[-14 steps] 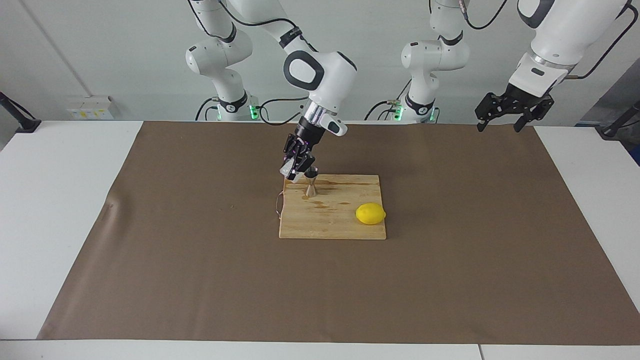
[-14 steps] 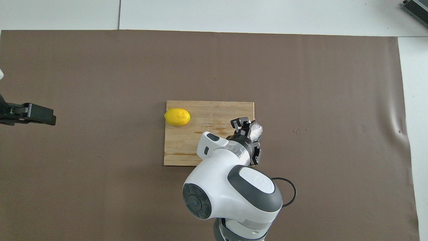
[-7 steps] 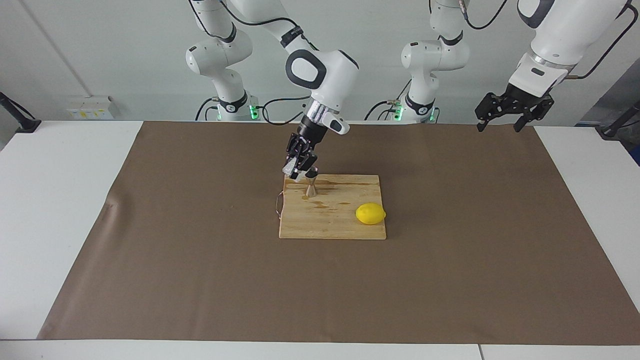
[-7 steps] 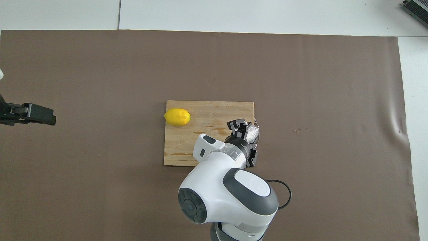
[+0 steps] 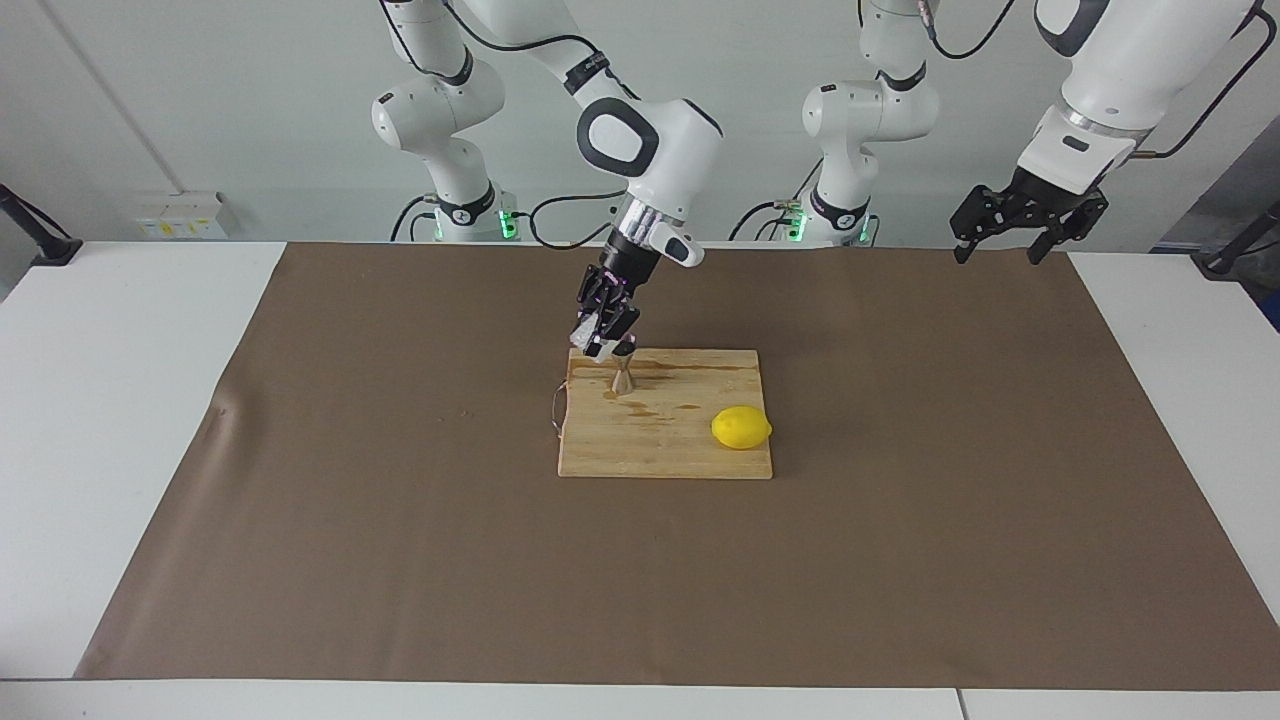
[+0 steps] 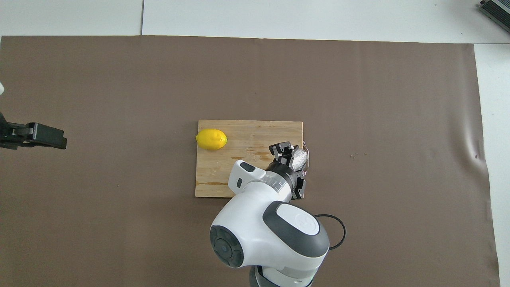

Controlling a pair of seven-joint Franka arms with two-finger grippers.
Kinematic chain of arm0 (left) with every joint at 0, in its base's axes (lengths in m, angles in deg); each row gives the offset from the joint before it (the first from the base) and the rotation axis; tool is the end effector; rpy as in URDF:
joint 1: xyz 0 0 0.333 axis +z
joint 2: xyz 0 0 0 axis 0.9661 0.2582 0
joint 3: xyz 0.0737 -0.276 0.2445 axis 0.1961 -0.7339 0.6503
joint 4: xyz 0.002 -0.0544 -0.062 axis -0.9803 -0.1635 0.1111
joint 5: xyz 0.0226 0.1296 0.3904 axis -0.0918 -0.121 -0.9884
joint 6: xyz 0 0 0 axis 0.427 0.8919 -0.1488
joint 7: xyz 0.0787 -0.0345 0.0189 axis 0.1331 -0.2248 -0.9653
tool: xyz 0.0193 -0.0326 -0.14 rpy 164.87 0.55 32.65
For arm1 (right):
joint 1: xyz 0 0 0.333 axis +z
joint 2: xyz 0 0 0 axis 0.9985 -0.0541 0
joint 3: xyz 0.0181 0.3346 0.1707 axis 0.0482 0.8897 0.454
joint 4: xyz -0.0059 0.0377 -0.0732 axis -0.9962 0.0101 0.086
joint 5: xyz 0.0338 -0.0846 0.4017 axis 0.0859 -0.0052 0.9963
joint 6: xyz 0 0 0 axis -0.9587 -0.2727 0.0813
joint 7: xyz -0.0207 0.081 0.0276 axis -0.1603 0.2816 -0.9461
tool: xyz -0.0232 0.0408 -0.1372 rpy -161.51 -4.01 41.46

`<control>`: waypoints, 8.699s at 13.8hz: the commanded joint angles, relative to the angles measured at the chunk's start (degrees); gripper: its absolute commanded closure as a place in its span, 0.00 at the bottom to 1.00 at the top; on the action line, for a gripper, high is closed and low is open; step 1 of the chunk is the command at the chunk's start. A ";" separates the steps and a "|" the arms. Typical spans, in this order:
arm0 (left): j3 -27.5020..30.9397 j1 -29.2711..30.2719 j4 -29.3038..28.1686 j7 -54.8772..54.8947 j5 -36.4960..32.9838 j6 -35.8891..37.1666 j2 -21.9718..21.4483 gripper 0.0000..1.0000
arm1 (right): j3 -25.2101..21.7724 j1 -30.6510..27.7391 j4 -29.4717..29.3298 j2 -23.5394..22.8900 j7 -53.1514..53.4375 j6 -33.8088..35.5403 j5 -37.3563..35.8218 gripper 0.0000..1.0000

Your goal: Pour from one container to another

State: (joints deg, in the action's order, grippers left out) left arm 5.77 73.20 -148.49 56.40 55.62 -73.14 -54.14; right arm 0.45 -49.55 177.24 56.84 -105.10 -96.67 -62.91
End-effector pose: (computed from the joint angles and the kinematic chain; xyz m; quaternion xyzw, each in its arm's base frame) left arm 0.5359 -0.0462 0.6594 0.9994 -0.0309 -0.0113 0.0075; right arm 0.4849 0.3575 0.4374 0.5546 0.7543 -0.0502 0.3478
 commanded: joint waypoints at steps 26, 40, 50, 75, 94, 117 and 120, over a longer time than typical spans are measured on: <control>-0.26 0.61 -1.54 0.52 -0.52 0.33 -1.63 0.00 | 0.16 -1.13 -1.07 -0.08 2.01 0.08 3.61 0.94; -0.26 0.61 -1.54 0.52 -0.52 0.33 -1.63 0.00 | 0.07 -15.71 -0.11 0.63 -14.84 -6.67 25.48 0.94; -0.26 0.61 -1.54 0.52 -0.52 0.33 -1.63 0.00 | 0.07 -32.23 9.38 0.11 -30.92 -20.21 43.84 0.93; -0.26 0.61 -1.54 0.52 -0.52 0.33 -1.63 0.00 | -0.45 -42.27 11.06 10.10 -33.63 -15.15 53.72 0.00; -0.26 0.61 -1.54 0.52 -0.52 0.33 -1.63 0.00 | -0.45 -38.05 -27.00 5.45 55.01 23.88 46.42 0.00; -0.26 0.61 -1.54 0.52 -0.52 0.33 -1.63 0.00 | -0.45 -41.13 -21.46 8.98 54.31 25.66 48.62 0.00; -0.26 0.61 -1.54 0.52 -0.52 0.33 -1.63 0.00 | -0.71 -41.13 -21.46 9.50 54.22 25.75 48.44 0.00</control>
State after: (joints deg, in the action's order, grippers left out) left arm 5.77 73.20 -148.50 56.40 55.62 -73.13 -54.14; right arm -0.36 -90.03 154.20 64.81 -51.10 -69.73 -15.20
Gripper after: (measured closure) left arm 0.000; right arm 0.000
